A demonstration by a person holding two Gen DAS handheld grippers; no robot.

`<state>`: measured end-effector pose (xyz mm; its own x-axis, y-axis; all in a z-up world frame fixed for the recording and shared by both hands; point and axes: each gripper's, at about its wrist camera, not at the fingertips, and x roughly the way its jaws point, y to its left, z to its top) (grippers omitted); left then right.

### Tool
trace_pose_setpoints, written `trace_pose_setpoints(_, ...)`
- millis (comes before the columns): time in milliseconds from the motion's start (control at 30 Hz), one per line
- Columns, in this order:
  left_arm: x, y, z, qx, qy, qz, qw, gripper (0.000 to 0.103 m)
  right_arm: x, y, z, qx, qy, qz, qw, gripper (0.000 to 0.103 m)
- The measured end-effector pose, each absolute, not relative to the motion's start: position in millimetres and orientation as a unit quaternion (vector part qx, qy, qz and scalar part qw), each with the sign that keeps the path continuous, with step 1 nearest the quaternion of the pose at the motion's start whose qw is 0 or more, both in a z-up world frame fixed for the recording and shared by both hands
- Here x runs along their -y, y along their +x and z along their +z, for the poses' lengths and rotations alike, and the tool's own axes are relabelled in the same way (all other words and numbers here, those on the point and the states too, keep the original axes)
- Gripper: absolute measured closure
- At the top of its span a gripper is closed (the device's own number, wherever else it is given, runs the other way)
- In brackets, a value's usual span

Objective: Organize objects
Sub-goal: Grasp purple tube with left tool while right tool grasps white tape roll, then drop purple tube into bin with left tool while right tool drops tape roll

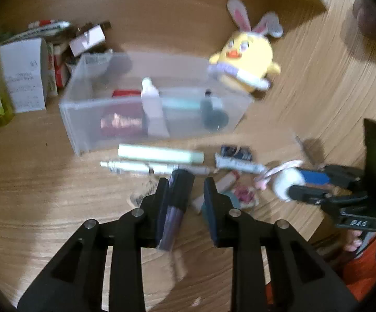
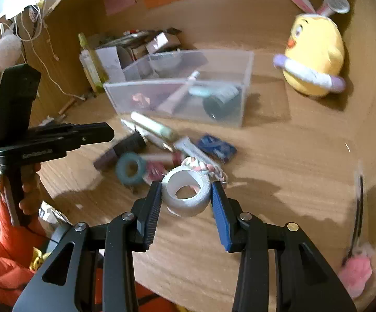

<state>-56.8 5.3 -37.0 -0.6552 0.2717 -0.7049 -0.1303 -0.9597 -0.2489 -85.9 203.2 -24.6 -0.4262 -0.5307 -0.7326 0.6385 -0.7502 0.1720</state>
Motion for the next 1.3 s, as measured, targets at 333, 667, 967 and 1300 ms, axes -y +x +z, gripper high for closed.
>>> trace_pose_setpoints(333, -10.1, -75.6, -63.7, 0.088, -0.440, 0.886, 0.117, 0.077, -214.6, -85.5, -48.2, -0.053, 0.449, -0.817, 0.357, 0.068)
trace_pose_setpoints(667, -17.9, -80.0, -60.1, 0.059, -0.442, 0.888, 0.110, 0.078, -189.9, -77.2, -32.6, -0.047, 0.418, -0.820, 0.388, 0.068)
trace_pose_setpoints(967, -4.9, -74.8, -35.0, 0.074, -0.399, 0.910, 0.089, 0.078, -174.5, -102.6, 3.5, -0.031, 0.366, -0.853, 0.371, 0.068)
trace_pose_setpoints(1300, 31.3, -76.3, 18.2, 0.114, -0.325, 0.937, 0.063, 0.078, -154.7, -152.3, 45.3, -0.021, 0.320, -0.883, 0.342, 0.068)
